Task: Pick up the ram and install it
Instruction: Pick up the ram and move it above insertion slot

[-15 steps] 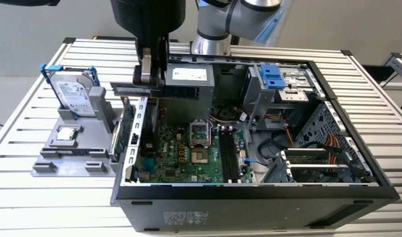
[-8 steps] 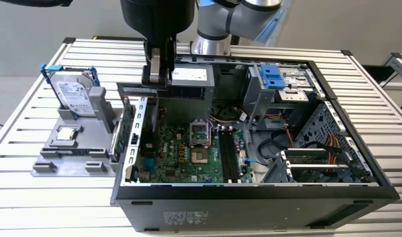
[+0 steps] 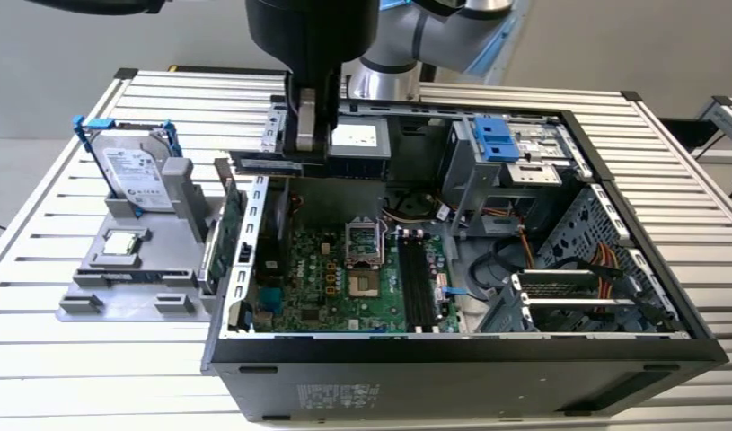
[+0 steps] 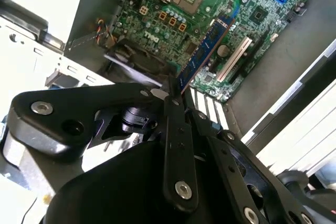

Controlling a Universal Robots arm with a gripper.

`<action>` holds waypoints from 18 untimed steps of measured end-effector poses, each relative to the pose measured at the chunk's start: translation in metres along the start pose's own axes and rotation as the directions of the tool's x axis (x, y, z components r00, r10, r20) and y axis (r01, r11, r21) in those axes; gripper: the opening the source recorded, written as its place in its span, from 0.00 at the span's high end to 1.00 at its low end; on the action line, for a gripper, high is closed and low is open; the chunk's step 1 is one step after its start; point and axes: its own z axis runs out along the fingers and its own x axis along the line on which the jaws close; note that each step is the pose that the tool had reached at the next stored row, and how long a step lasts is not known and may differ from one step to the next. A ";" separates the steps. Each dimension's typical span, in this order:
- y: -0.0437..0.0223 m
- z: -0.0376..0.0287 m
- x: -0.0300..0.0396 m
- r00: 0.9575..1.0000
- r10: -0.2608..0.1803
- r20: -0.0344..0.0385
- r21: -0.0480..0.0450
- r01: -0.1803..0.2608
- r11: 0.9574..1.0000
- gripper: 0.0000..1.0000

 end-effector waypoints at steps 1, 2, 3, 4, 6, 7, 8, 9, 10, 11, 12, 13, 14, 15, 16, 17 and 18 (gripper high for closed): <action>-0.0018 0.0000 -0.0001 1.000 0.000 0.000 0.000 0.000 1.000 1.00; -0.0034 0.0000 -0.0002 1.000 0.001 0.000 0.000 -0.001 1.000 1.00; -0.0051 0.0000 -0.0003 1.000 0.001 0.000 0.000 -0.001 1.000 1.00; -0.0069 0.0000 -0.0004 1.000 0.001 0.000 0.000 -0.001 1.000 1.00; -0.0107 0.0000 -0.0006 1.000 0.002 0.000 0.000 -0.002 1.000 1.00; -0.0126 -0.0001 -0.0007 1.000 0.003 0.000 0.000 -0.003 1.000 1.00; -0.0145 -0.0001 -0.0009 1.000 0.004 0.000 0.000 -0.004 1.000 1.00; -0.0165 -0.0001 -0.0010 1.000 0.004 0.000 0.000 -0.004 1.000 1.00; -0.0183 -0.0001 -0.0011 1.000 0.005 0.000 0.000 -0.005 1.000 1.00; -0.0201 -0.0002 -0.0012 1.000 0.005 0.000 0.000 -0.005 1.000 1.00; -0.0217 -0.0002 -0.0013 1.000 0.006 0.000 0.000 -0.006 1.000 1.00; -0.0234 -0.0002 -0.0014 1.000 0.007 0.000 0.000 -0.007 1.000 1.00; -0.0250 -0.0002 -0.0015 1.000 0.007 0.000 0.000 -0.007 1.000 1.00; -0.0267 -0.0002 -0.0016 1.000 0.008 0.000 0.001 -0.008 1.000 1.00; -0.0285 -0.0002 -0.0017 1.000 0.008 0.000 0.001 -0.008 1.000 1.00; -0.0301 -0.0002 -0.0018 1.000 0.009 0.000 0.001 -0.009 1.000 1.00; -0.0319 -0.0002 -0.0019 1.000 0.010 0.000 0.001 -0.010 1.000 1.00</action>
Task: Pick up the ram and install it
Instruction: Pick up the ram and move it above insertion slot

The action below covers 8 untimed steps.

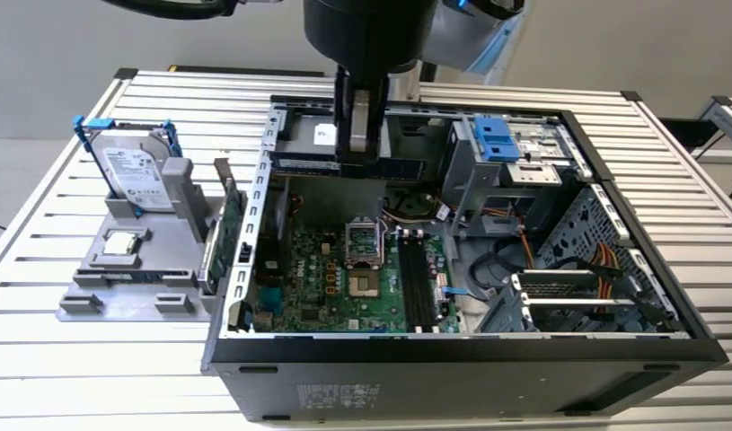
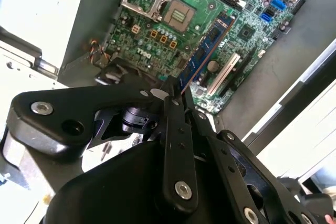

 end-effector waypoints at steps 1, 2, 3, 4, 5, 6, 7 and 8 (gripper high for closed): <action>-0.0016 0.0000 -0.0001 1.000 0.001 0.000 0.000 -0.001 1.000 1.00; -0.0033 0.0000 -0.0002 1.000 0.001 0.000 0.000 -0.001 1.000 1.00; -0.0050 0.0000 -0.0004 1.000 0.002 0.000 0.000 -0.002 1.000 1.00; -0.0068 -0.0001 -0.0005 1.000 0.002 0.000 0.000 -0.002 1.000 1.00; -0.0085 0.0000 -0.0006 1.000 0.003 0.000 0.000 -0.003 1.000 1.00; -0.0103 -0.0001 -0.0007 1.000 0.004 -0.001 0.000 -0.004 1.000 1.00; -0.0120 -0.0001 -0.0009 1.000 0.004 -0.001 0.000 -0.004 1.000 1.00; -0.0136 -0.0001 -0.0010 1.000 0.005 -0.001 0.000 -0.005 1.000 1.00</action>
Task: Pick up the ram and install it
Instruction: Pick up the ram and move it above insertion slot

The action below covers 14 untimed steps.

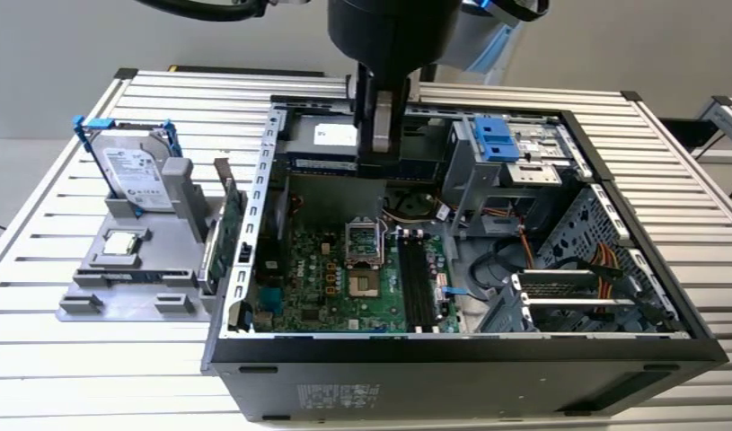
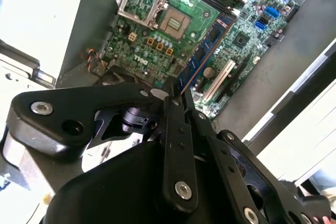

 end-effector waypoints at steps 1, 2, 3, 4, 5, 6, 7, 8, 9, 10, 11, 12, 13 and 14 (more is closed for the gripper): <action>-0.0017 0.0001 -0.0001 1.000 0.001 0.000 0.000 -0.001 1.000 1.00; -0.0034 0.0000 -0.0002 1.000 0.001 0.000 0.000 -0.001 1.000 1.00; -0.0050 0.0000 -0.0004 1.000 0.002 0.000 0.000 -0.002 1.000 1.00; -0.0064 0.0000 -0.0005 1.000 0.002 0.000 0.000 -0.002 1.000 1.00; -0.0081 0.0000 -0.0006 1.000 0.003 0.000 0.000 -0.003 1.000 1.00; -0.0095 0.0000 -0.0007 1.000 0.004 -0.001 0.000 -0.004 1.000 1.00; -0.0109 -0.0001 -0.0008 1.000 0.005 -0.001 0.001 -0.005 1.000 1.00; -0.0123 0.0000 -0.0009 1.000 0.007 -0.001 0.001 -0.007 1.000 1.00; -0.0138 0.0000 -0.0010 1.000 0.008 -0.001 0.001 -0.008 1.000 1.00; -0.0153 -0.0001 -0.0011 1.000 0.010 -0.001 0.001 -0.010 1.000 1.00; -0.0171 -0.0001 -0.0013 1.000 0.010 -0.001 0.001 -0.010 1.000 1.00; -0.0191 -0.0001 -0.0014 1.000 0.011 -0.001 0.001 -0.011 1.000 1.00; -0.0210 -0.0001 -0.0016 1.000 0.011 -0.001 0.001 -0.011 1.000 1.00; -0.0230 -0.0001 -0.0017 1.000 0.011 -0.001 0.001 -0.011 1.000 1.00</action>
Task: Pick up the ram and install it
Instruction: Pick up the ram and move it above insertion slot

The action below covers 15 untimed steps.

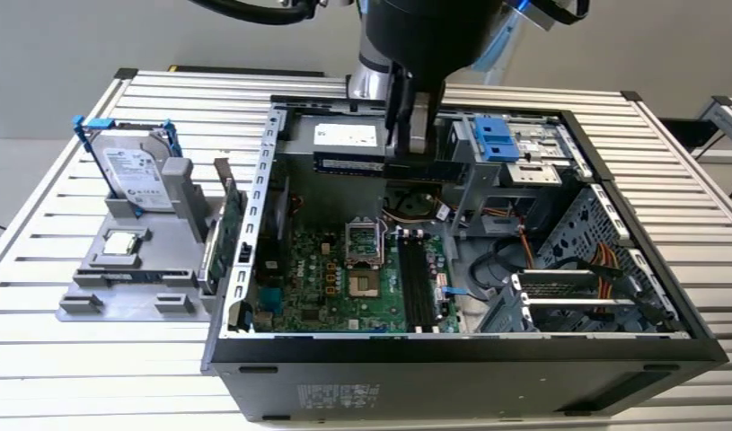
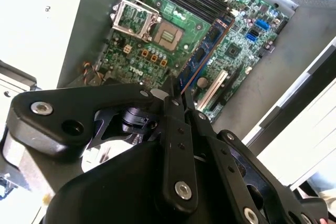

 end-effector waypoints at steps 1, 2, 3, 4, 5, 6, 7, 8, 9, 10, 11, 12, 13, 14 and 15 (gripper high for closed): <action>-0.0019 0.0000 -0.0002 1.000 0.000 0.000 0.000 0.000 1.000 1.00; -0.0037 -0.0001 -0.0003 1.000 0.000 0.000 0.000 0.000 1.000 1.00; -0.0054 -0.0001 -0.0005 1.000 0.000 0.000 0.000 0.000 1.000 1.00; -0.0069 -0.0001 -0.0006 1.000 0.000 0.000 0.000 0.000 1.000 1.00; -0.0084 -0.0001 -0.0008 1.000 0.000 0.000 0.000 0.000 1.000 1.00; -0.0100 -0.0001 -0.0010 1.000 0.000 0.000 0.000 0.000 1.000 1.00; -0.0116 0.0000 -0.0013 1.000 0.000 0.000 0.000 0.000 1.000 1.00; -0.0129 0.0000 -0.0017 1.000 0.000 0.000 0.000 0.000 1.000 1.00; -0.0143 0.0000 -0.0022 1.000 0.000 0.000 0.000 0.000 1.000 1.00; -0.0157 0.0001 -0.0027 1.000 0.000 0.000 0.000 0.000 1.000 1.00; -0.0171 0.0001 -0.0033 1.000 0.001 0.000 0.000 -0.001 1.000 1.00; -0.0187 0.0001 -0.0039 1.000 0.001 0.000 0.000 -0.001 1.000 1.00; -0.0203 0.0002 -0.0044 1.000 0.001 0.000 0.000 -0.001 1.000 1.00; -0.0223 0.0002 -0.0050 1.000 0.001 0.000 0.000 -0.001 1.000 1.00; -0.0239 0.0003 -0.0055 1.000 0.001 0.000 0.000 -0.001 1.000 1.00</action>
